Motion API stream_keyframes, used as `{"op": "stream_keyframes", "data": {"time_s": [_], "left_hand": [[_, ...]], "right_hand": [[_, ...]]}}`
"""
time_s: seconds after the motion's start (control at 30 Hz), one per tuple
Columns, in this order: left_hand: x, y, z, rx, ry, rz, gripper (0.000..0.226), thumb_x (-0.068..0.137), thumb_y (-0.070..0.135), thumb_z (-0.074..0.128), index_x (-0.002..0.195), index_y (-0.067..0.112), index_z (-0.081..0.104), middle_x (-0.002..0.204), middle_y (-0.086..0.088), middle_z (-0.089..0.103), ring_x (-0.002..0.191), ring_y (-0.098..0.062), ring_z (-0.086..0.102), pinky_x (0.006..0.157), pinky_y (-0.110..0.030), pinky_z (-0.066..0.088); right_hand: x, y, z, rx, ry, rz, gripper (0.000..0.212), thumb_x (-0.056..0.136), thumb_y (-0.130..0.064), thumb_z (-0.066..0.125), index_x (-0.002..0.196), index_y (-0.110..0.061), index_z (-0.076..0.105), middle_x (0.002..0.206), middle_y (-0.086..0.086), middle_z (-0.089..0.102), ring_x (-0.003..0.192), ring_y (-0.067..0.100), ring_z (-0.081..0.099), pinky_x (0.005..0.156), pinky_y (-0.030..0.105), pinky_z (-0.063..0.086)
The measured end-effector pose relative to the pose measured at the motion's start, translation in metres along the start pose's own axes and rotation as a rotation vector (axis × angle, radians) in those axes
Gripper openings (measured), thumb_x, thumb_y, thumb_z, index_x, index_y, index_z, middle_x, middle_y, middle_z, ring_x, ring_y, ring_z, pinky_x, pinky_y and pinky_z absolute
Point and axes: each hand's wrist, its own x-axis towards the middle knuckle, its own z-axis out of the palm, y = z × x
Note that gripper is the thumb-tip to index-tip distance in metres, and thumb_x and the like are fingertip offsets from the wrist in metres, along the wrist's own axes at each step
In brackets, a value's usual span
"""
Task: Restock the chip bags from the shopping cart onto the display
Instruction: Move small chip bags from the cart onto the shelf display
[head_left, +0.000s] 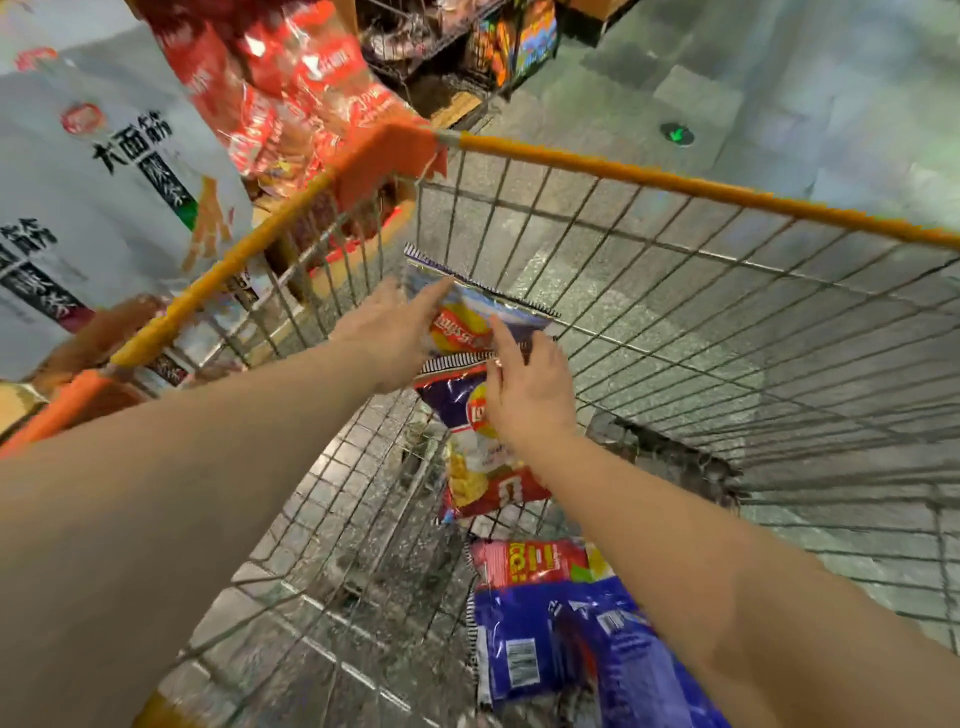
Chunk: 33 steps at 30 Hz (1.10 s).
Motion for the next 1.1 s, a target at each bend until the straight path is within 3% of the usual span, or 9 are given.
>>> {"op": "stream_keyframes", "data": {"time_s": [0.07,0.13,0.27,0.37,0.6,0.7,0.9,1.0,1.1], "left_hand": [[0.002,-0.007,0.007,-0.029,0.021,-0.031,0.076,0.092,0.039,0.055,0.145,0.054,0.002,0.155,-0.019,0.009,0.135,-0.04,0.032,0.105,-0.042,0.035],[0.009,-0.014,0.01,-0.042,-0.017,-0.061,0.079,0.092,0.047,0.054,0.142,0.056,-0.006,0.157,-0.018,0.006,0.136,-0.04,0.031,0.107,-0.044,0.033],[0.022,-0.014,0.009,-0.088,-0.031,-0.034,0.087,0.094,0.038,0.052,0.141,0.052,-0.019,0.159,-0.015,0.001,0.142,-0.037,0.023,0.113,-0.045,0.027],[0.024,-0.01,0.009,-0.069,-0.052,-0.052,0.092,0.094,0.024,0.051,0.14,0.049,-0.025,0.159,-0.011,-0.009,0.14,-0.034,0.028,0.104,-0.041,0.036],[0.019,0.007,0.002,-0.067,0.119,0.08,0.08,0.095,0.016,0.048,0.148,0.044,-0.004,0.147,-0.013,0.03,0.117,-0.033,0.049,0.088,-0.037,0.043],[0.014,0.012,-0.004,0.018,0.277,0.123,0.078,0.094,0.018,0.049,0.151,0.035,-0.003,0.135,-0.019,0.039,0.106,-0.038,0.052,0.082,-0.041,0.042],[-0.005,0.031,-0.029,-0.072,0.546,0.297,0.076,0.081,0.019,0.063,0.149,0.018,0.028,0.122,-0.034,0.045,0.096,-0.048,0.053,0.081,-0.048,0.045],[-0.023,0.042,-0.05,-0.133,0.574,0.351,0.077,0.086,0.025,0.058,0.15,0.029,0.016,0.129,-0.04,0.038,0.104,-0.05,0.05,0.088,-0.051,0.044],[-0.044,0.047,-0.073,-0.164,0.638,0.414,0.077,0.082,0.027,0.054,0.145,0.03,0.009,0.126,-0.044,0.039,0.104,-0.055,0.051,0.087,-0.054,0.045]], "right_hand": [[0.002,0.009,0.004,0.03,-0.057,0.058,0.054,0.101,-0.036,0.028,0.152,-0.035,0.008,0.154,0.024,0.013,0.142,0.038,0.014,0.117,0.043,0.012],[0.006,0.015,0.005,0.079,-0.097,0.04,0.059,0.101,-0.036,0.031,0.151,-0.036,-0.001,0.157,0.023,0.002,0.145,0.035,0.004,0.119,0.041,0.007],[0.023,0.019,0.003,0.094,-0.144,-0.011,0.064,0.101,-0.035,0.035,0.151,-0.036,-0.005,0.157,0.022,0.002,0.146,0.034,0.004,0.119,0.04,0.009],[0.031,0.017,0.003,0.144,-0.142,0.018,0.065,0.101,-0.037,0.036,0.15,-0.039,-0.008,0.157,0.022,0.003,0.146,0.033,0.003,0.119,0.04,0.009],[0.025,0.012,0.002,0.242,-0.052,-0.03,0.069,0.1,-0.033,0.037,0.151,-0.03,-0.011,0.155,0.019,0.017,0.145,0.029,0.01,0.119,0.036,0.009],[0.023,0.006,-0.013,0.319,0.071,-0.073,0.07,0.099,-0.029,0.042,0.151,-0.025,-0.006,0.148,0.021,0.027,0.14,0.032,0.021,0.117,0.038,0.016],[0.009,-0.011,-0.049,0.412,0.374,-0.126,0.071,0.088,-0.03,0.044,0.149,-0.026,0.008,0.136,0.031,0.043,0.132,0.046,0.036,0.109,0.052,0.034],[-0.001,-0.02,-0.076,0.392,0.516,-0.131,0.073,0.085,-0.032,0.051,0.149,-0.02,0.017,0.122,0.036,0.053,0.121,0.053,0.046,0.097,0.055,0.042],[-0.016,-0.033,-0.109,0.381,0.598,-0.157,0.071,0.084,-0.036,0.047,0.147,-0.026,0.015,0.114,0.03,0.057,0.107,0.048,0.056,0.085,0.047,0.05]]}}
